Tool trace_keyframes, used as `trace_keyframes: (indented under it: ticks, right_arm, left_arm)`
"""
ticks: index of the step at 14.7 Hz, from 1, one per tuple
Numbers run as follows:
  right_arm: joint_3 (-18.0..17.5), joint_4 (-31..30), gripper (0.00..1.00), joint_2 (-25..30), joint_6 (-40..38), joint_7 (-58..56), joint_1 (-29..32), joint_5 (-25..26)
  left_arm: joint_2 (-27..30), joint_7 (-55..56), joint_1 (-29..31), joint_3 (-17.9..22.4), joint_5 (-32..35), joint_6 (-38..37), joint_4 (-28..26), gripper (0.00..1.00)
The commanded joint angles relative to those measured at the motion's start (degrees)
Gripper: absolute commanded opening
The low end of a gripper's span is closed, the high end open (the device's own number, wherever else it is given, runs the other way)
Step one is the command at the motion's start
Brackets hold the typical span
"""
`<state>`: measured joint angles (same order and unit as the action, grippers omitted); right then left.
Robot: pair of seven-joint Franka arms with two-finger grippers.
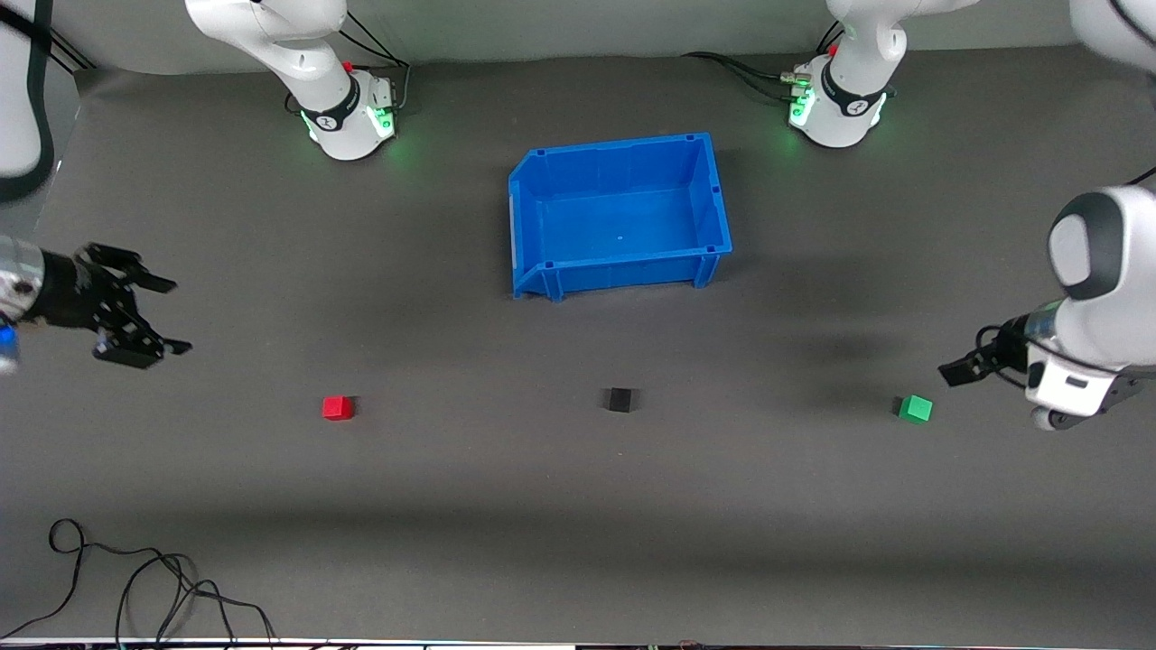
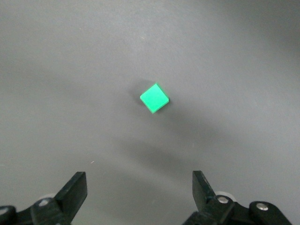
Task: Attach green and red cubes to black cube
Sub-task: 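Reach the right gripper to the red cube while the left reaches green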
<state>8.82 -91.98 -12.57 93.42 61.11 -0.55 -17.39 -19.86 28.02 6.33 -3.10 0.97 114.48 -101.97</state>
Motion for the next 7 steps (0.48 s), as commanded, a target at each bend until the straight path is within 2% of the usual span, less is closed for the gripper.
trace_keyframes:
  ticks: [1,4,7]
  right_arm:
    - [1.9,-8.4,1.00,-1.0,8.9,2.0,-0.3,-5.7]
    - [1.8,-16.0,1.00,-3.5,20.7,1.2,-1.0,-11.5]
    - [1.5,-16.3,1.00,-10.9,27.1,-1.0,-1.9,-18.6]
  left_arm:
    - [-4.2,10.4,1.7,-0.1,-0.4,5.1,-0.7,0.99]
    - [-9.3,23.4,2.1,-0.1,-0.4,11.3,-0.8,0.98]
    - [-12.4,29.5,3.8,-0.1,-3.1,14.9,1.2,0.96]
